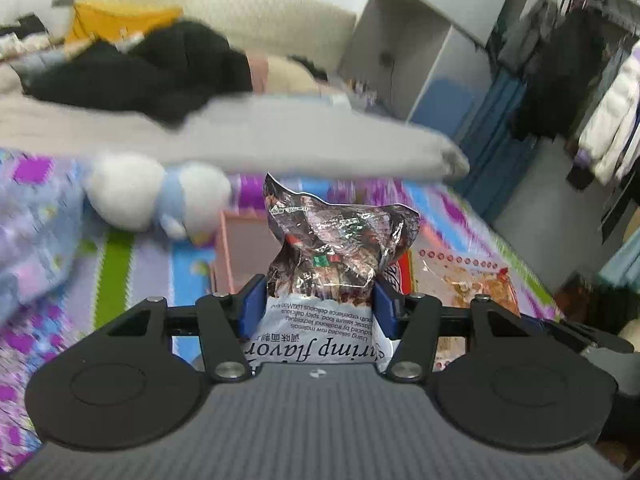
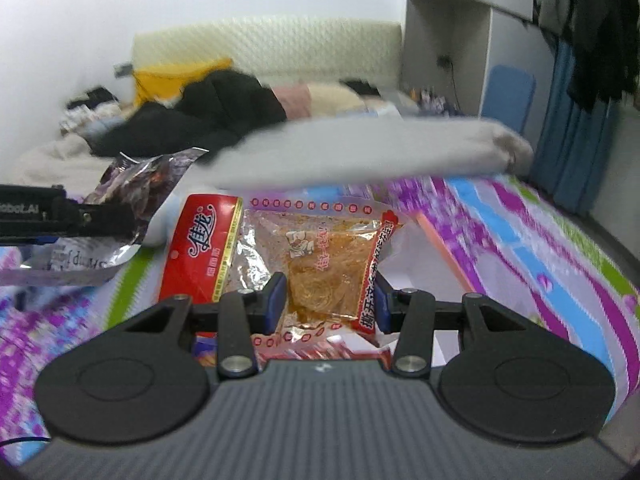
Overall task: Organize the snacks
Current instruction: 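Lift both held packets and carry them over the pink box, then lower both packets into the pink box and open both tools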
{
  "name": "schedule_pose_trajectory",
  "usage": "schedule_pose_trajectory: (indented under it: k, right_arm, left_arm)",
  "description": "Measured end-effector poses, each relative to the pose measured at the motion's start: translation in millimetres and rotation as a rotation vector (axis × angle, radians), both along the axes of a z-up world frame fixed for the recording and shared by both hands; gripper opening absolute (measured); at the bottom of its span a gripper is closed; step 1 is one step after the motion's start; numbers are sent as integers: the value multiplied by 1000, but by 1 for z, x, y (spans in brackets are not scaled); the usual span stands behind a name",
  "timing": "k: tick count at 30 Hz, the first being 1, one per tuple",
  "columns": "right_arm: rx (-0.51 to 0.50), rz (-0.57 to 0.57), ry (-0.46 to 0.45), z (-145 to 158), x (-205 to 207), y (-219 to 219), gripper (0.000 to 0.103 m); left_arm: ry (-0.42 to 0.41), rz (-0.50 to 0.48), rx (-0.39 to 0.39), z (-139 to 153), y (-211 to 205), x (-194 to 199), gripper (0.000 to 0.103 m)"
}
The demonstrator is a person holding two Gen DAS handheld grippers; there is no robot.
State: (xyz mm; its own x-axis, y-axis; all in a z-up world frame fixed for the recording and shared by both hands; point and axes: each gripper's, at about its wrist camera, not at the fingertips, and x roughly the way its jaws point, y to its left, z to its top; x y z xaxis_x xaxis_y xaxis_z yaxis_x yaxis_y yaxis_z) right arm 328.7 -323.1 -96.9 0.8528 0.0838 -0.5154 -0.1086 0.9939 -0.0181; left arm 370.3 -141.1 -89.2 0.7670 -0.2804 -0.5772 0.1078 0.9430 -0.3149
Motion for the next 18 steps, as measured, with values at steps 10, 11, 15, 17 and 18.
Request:
schedule_pose_trajectory:
  k: [10,11,15,17,18]
  right_arm:
    - [31,-24,150,-60,29,-17,47]
    - [39,-24,158,-62,30,-18,48]
    - [68,-17,184,-71,36,-21,49]
    - [89,-9,195,-72,34,-22,50]
    - [92,-11,198,-72,33,-22,52]
  left_arm:
    - [145,-35,19,-70,-15,31,61]
    - [148,-40,25,-73,-17,33,61]
    - [160,-46,37,-81,-18,33,62]
    - [158,-47,52,-81,-20,33,66]
    - [160,-47,57,-79,-20,31,72]
